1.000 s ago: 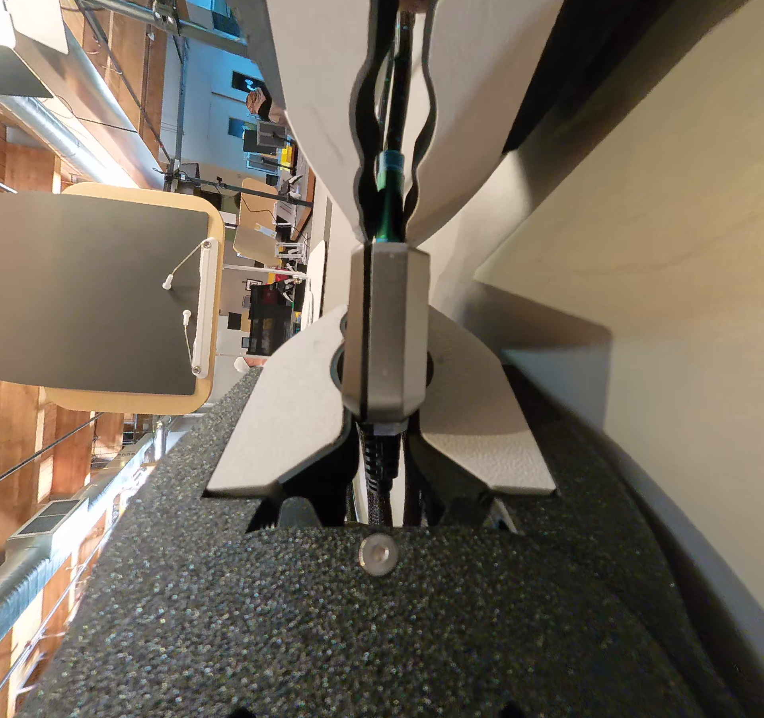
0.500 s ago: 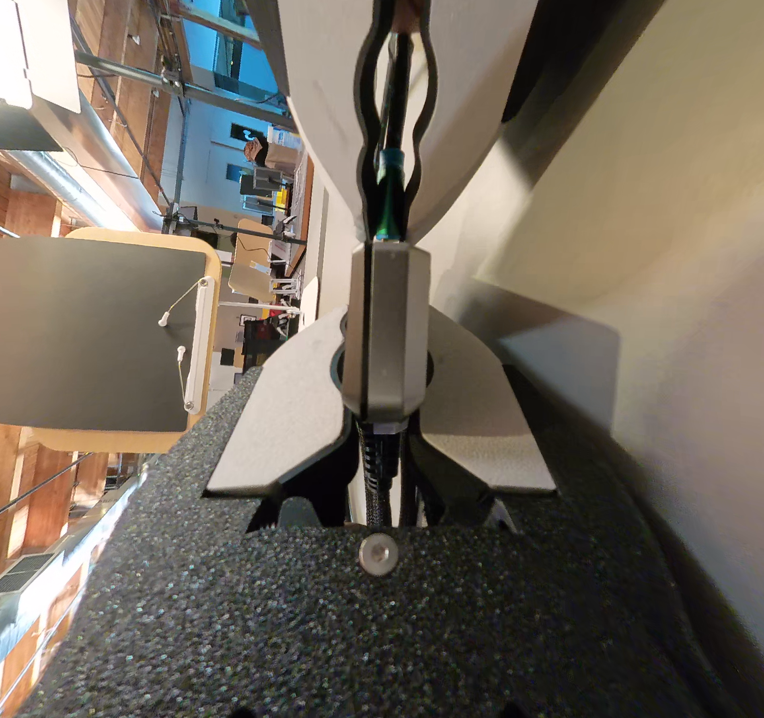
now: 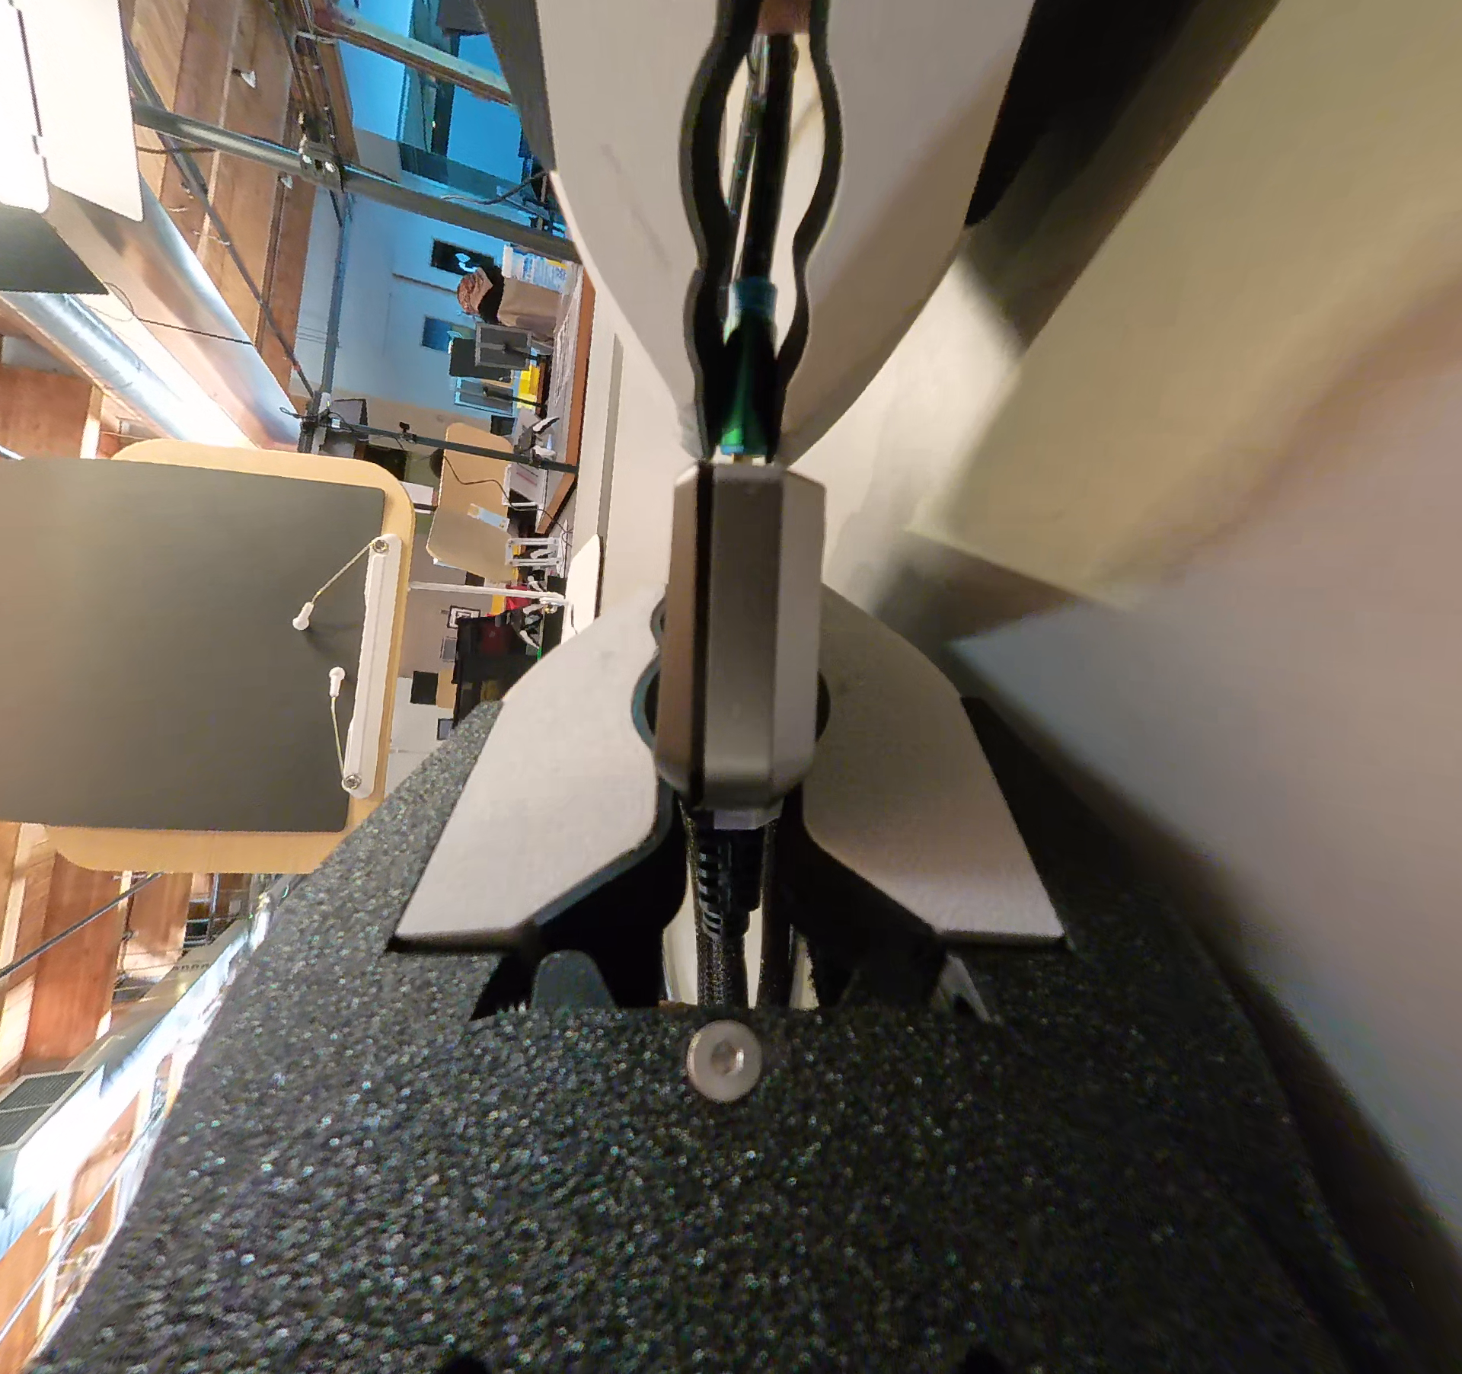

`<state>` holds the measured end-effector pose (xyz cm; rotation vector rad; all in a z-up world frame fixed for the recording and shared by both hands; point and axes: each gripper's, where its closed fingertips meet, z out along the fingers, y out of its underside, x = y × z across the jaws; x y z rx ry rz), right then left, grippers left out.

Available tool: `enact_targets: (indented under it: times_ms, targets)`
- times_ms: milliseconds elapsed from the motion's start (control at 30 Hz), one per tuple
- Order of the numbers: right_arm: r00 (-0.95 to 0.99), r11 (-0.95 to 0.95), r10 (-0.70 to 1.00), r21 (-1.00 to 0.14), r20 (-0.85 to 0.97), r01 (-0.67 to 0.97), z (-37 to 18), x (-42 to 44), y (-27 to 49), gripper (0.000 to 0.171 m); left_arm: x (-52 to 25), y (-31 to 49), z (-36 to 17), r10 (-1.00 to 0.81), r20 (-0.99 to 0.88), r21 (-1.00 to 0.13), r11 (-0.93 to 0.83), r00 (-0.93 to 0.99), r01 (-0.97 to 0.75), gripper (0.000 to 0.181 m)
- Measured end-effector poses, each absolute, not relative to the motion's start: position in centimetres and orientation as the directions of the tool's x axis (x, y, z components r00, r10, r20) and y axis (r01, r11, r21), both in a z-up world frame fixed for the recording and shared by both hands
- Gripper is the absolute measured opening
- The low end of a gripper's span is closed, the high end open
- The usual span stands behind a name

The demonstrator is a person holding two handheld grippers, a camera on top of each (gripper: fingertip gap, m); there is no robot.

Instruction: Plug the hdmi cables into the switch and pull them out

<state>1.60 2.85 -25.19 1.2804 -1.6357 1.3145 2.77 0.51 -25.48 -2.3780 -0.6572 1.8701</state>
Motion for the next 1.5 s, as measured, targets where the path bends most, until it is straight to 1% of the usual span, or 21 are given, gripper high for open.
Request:
enact_targets:
  times_ms: [100,133,167,200,233,267,300,333,433,600,733,800,900,1033,1133,1200,1300,1433,1500]
  targets:
    - [-0.290,0.002,-0.279,-0.302,0.915,-0.953,-25.2,1.6,3.2,0.014,2.8,0.8,-25.5,0.352,-0.918,-0.290,-0.911,0.185,0.292,0.025]
    - [-0.290,0.003,-0.279,-0.301,0.916,-0.954,-25.2,1.6,3.2,0.014,2.8,0.9,-25.5,0.355,-0.916,-0.294,-0.911,0.187,0.289,0.018]
    - [-0.287,0.008,-0.275,-0.297,0.917,-0.955,-25.2,1.5,3.3,0.013,2.8,0.9,-25.5,0.355,-0.916,-0.293,-0.910,0.186,0.293,0.019]
    - [-0.283,0.052,-0.266,-0.280,0.921,-0.959,-25.3,0.3,3.4,0.013,3.0,-0.3,-25.4,0.359,-0.920,-0.287,-0.889,0.155,0.357,0.024]
    - [-0.300,0.110,-0.259,-0.281,0.918,-0.953,-25.6,-1.9,3.6,0.013,3.7,-2.8,-25.6,0.401,-0.905,-0.307,-0.847,0.142,0.433,0.023]
    - [-0.341,0.155,-0.245,-0.310,0.908,-0.938,-25.5,-4.1,4.1,0.012,4.5,-4.8,-25.7,0.466,-0.876,-0.366,-0.809,0.123,0.460,0.023]
    - [-0.370,0.168,-0.230,-0.338,0.900,-0.926,-25.2,-5.5,4.6,0.012,5.0,-6.0,-25.2,0.466,-0.880,-0.373,-0.797,0.092,0.475,0.023]
    - [-0.370,0.168,-0.216,-0.338,0.904,-0.926,-25.0,-6.0,4.9,0.012,4.8,-5.7,-24.9,0.450,-0.889,-0.368,-0.811,0.083,0.456,0.023]
    - [-0.350,0.134,-0.223,-0.328,0.910,-0.935,-24.9,-4.9,5.0,0.012,3.6,-3.9,-25.6,0.438,-0.887,-0.344,-0.837,0.144,0.426,0.023]
    - [-0.319,0.106,-0.216,-0.303,0.923,-0.947,-24.6,-4.7,5.3,0.012,3.8,-5.0,-25.7,0.516,-0.847,-0.414,-0.792,0.129,0.449,0.023]
    - [-0.286,0.093,-0.177,-0.273,0.942,-0.958,-23.5,-4.4,5.6,0.012,3.9,-4.9,-25.7,0.502,-0.854,-0.403,-0.802,0.132,0.442,0.023]
    - [-0.266,0.089,-0.143,-0.255,0.953,-0.963,-22.3,-4.4,5.8,0.012,3.9,-4.8,-25.7,0.505,-0.853,-0.406,-0.802,0.134,0.439,0.023]
    - [-0.264,0.097,-0.068,-0.257,0.962,-0.961,-19.0,-4.8,6.3,0.012,4.0,-4.7,-25.7,0.501,-0.854,-0.403,-0.805,0.136,0.436,0.023]
    - [-0.204,0.136,0.062,-0.211,0.977,-0.968,-12.4,-6.5,8.1,0.012,4.3,-4.5,-25.6,0.492,-0.859,-0.392,-0.812,0.144,0.433,0.023]
    - [-0.151,0.227,0.140,-0.180,0.978,-0.957,-7.5,-9.6,10.3,0.012,4.5,-4.3,-25.4,0.490,-0.860,-0.392,-0.814,0.143,0.428,0.023]
    - [-0.162,0.312,0.167,-0.209,0.972,-0.927,-5.6,-12.5,12.2,0.012,4.7,-4.2,-25.1,0.497,-0.857,-0.402,-0.811,0.137,0.426,0.023]
    - [-0.270,0.448,0.181,-0.324,0.946,-0.833,-5.7,-18.2,14.8,0.012,4.8,-4.0,-24.6,0.511,-0.850,-0.421,-0.804,0.127,0.420,0.023]
    - [-0.532,0.608,0.218,-0.540,0.819,-0.582,-10.4,-25.8,17.9,0.013,4.8,-3.4,-24.5,0.532,-0.837,-0.444,-0.798,0.129,0.408,0.023]
    - [-0.621,0.636,0.251,-0.610,0.743,-0.473,-12.0,-27.3,18.9,0.019,4.8,-3.3,-24.5,0.535,-0.835,-0.446,-0.796,0.131,0.409,0.023]
